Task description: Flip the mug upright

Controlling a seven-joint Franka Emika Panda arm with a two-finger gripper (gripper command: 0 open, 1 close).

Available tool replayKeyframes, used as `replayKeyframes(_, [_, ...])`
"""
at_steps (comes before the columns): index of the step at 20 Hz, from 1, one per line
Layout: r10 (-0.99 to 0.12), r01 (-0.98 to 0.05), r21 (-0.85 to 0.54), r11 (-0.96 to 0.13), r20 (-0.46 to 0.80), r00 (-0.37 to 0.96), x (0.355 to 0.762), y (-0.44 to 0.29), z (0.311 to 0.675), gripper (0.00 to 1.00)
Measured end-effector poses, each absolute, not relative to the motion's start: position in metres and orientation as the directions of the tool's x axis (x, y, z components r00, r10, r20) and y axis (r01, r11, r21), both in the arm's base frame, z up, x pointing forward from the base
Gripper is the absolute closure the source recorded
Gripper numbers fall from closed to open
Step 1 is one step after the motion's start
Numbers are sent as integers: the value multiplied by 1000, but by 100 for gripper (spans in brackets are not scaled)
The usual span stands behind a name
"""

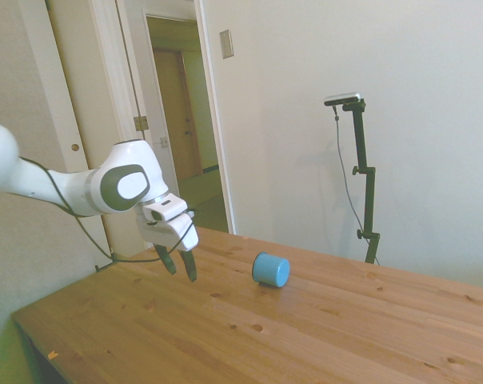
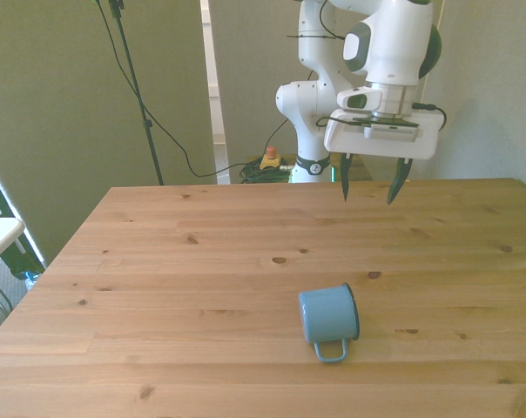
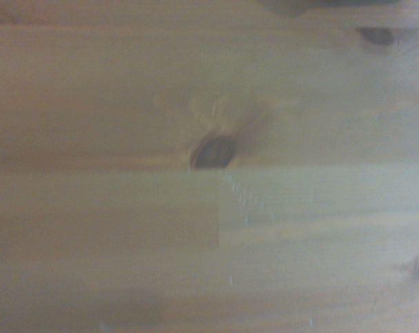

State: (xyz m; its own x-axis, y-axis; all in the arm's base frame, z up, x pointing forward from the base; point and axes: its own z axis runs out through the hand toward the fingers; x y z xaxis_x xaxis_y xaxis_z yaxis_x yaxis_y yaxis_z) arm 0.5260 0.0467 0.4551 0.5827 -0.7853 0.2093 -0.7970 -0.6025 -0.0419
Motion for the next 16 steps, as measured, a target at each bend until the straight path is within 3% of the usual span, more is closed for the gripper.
replayKeyframes(8, [-802, -833, -8, -554, 272, 531, 639, 48, 465, 0])
replayKeyframes(13, [-782, -837, 49, -545, 331, 528, 695, 49, 450, 0])
replayKeyframes(16, [-773, -837, 63, -543, 353, 528, 701, 47, 449, 0])
